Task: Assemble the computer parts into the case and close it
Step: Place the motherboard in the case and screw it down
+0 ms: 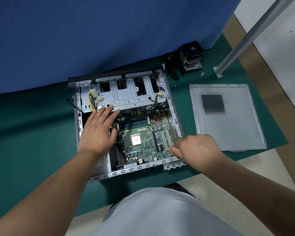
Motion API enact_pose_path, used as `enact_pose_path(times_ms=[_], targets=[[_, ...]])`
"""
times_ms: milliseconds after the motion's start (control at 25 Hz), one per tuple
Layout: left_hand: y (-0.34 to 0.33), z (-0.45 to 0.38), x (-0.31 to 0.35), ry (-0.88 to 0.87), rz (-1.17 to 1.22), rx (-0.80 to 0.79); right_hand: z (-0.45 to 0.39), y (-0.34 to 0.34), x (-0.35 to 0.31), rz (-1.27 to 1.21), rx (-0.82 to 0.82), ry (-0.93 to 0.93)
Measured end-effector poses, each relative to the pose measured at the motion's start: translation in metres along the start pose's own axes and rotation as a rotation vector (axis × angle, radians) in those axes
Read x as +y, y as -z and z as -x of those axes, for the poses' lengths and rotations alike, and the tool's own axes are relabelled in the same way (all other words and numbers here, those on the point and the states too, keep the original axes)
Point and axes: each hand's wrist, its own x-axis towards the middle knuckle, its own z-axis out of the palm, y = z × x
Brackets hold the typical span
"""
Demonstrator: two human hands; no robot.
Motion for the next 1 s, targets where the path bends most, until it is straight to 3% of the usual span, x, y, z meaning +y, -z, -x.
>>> enact_pose_path(times_ms=[120, 240, 400, 480, 680, 880, 1000], targets=[[0.0, 0.001, -0.001, -0.002, -0.006, 0.002, 0.007, -0.005, 0.002, 0.018, 0.042, 0.1], [0.0, 0.001, 0.0, -0.005, -0.006, 0.005, 0.011, -0.004, 0.009, -0.061, -0.057, 0.211], [0.001, 0.001, 0.001, 0.001, -0.008, 0.001, 0.004, -0.007, -0.001, -0.037, 0.061, 0.088], [0.001, 0.001, 0.001, 0.002, -0.003, 0.0, -0.001, -0.007, 0.0, -0.003, 0.04, 0.026], [-0.001, 0.0, 0.0, 0.001, -0.008, 0.001, 0.003, -0.007, 0.011, -0.085, -0.069, 0.212], [-0.001, 0.0, 0.001, 0.0, 0.0, 0.006, 0.0, -0.006, 0.002, -0.011, 0.032, 0.018], [0.0, 0.0, 0.001, 0.004, 0.005, 0.007, 0.004, -0.009, 0.009, -0.063, 0.027, 0.123]])
